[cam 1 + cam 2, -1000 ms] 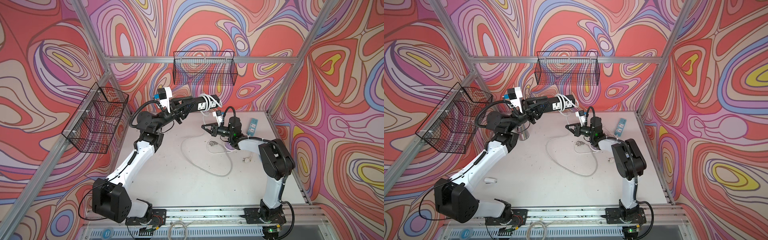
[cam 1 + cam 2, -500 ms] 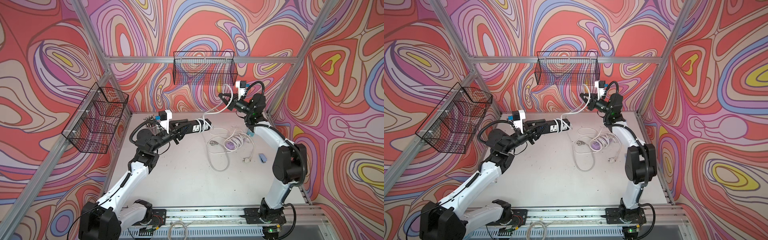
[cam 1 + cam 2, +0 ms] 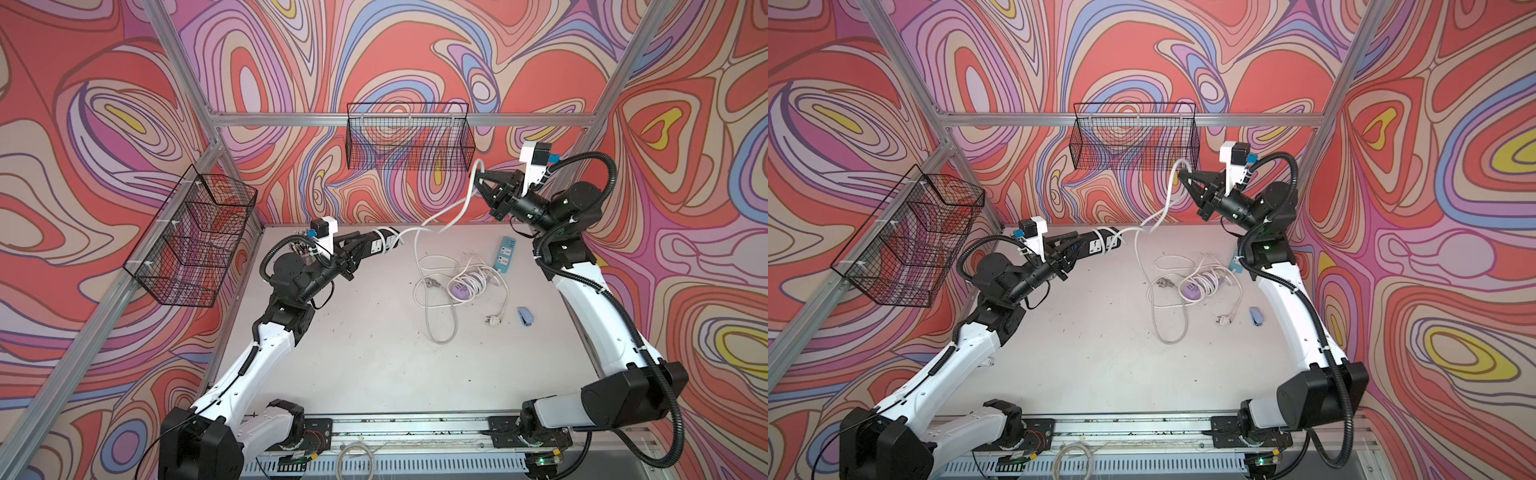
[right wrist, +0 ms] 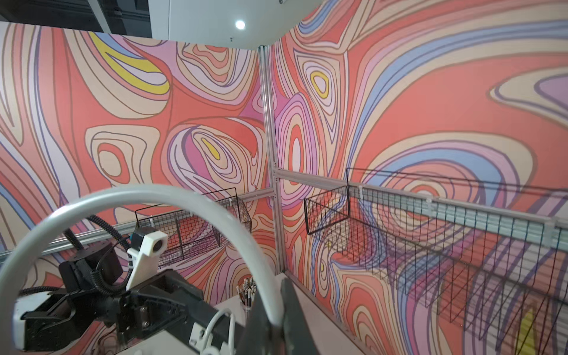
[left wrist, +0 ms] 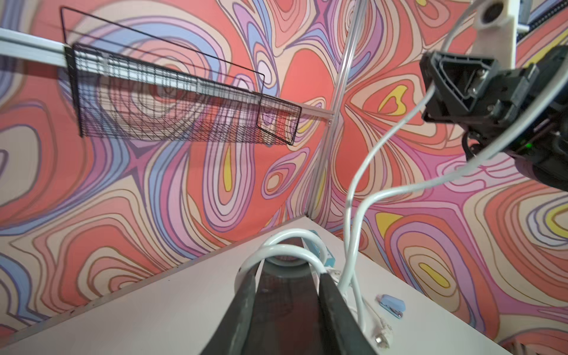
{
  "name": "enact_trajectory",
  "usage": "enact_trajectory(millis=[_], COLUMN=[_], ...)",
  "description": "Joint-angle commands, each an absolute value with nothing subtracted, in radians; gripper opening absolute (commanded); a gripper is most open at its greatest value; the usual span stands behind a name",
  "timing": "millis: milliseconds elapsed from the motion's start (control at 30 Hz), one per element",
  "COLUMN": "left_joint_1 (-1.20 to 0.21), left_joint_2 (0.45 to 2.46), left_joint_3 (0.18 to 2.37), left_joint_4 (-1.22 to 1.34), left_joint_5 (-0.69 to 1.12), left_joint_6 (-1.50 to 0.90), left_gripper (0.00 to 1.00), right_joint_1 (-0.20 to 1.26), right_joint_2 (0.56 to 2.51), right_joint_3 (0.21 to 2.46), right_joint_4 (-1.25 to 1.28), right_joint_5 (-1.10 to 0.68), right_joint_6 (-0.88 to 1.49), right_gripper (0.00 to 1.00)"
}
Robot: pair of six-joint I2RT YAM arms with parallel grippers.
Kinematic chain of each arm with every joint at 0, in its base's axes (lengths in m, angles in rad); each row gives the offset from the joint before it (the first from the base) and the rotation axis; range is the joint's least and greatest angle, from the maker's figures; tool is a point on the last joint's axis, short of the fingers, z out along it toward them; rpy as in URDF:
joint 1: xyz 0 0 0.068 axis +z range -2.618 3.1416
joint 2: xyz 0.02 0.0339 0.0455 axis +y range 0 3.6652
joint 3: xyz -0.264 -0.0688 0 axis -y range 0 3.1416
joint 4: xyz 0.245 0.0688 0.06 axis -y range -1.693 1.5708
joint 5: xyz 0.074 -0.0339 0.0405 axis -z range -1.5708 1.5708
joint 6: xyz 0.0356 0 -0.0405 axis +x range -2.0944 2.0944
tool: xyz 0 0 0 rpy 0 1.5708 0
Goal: Unwrap the cord wrapped around the power strip
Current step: Unwrap the power cord from the power strip.
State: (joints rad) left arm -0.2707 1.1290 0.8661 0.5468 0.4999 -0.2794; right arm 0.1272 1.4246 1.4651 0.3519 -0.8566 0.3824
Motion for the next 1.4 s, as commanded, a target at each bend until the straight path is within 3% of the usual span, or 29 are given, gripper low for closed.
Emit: enact_trajectory(millis=[0,267,600,967,1233,1300,1367], left_joint_1=[-0.244,-0.183,-0.171,-0.173,-0.171,-0.173,-0.173], left_joint_2=[1.160,1.267,1.331,1.348,1.363,1.367,1.374], left_joint_3=[0.966,1.163,1.304,1.412,1.459,1.454,1.448], left_joint_4=[0.670,0.731,0.823,0.812,0.759,0.760,0.761], left_joint_5=[0.443,0.422,0.485,0.634,0.692,0.696,0.707], left_joint_6=[-0.240,-0.211,-0.331,-0.450,-0.471,-0.474,-0.477], left_gripper=[0.00,0.00,0.00,0.00,0.00,0.00,0.00], right_joint_1=[0.121,0.122,0.194,0.344,0.343,0.344,0.344], right_joint_2=[1.432,1.416,1.625,1.947,1.924,1.874,1.802], right_joint_3=[1.357,1.159,0.945,0.869,0.857,0.857,0.864], right_joint_4=[0.296,0.288,0.535,0.803,0.774,0.751,0.701], right_joint_5=[-0.872,-0.889,-0.807,-0.657,-0.600,-0.600,-0.600], right_joint_6=[0.400,0.405,0.438,0.487,0.413,0.384,0.341], right_gripper=[0.00,0.00,0.00,0.00,0.00,0.31,0.74])
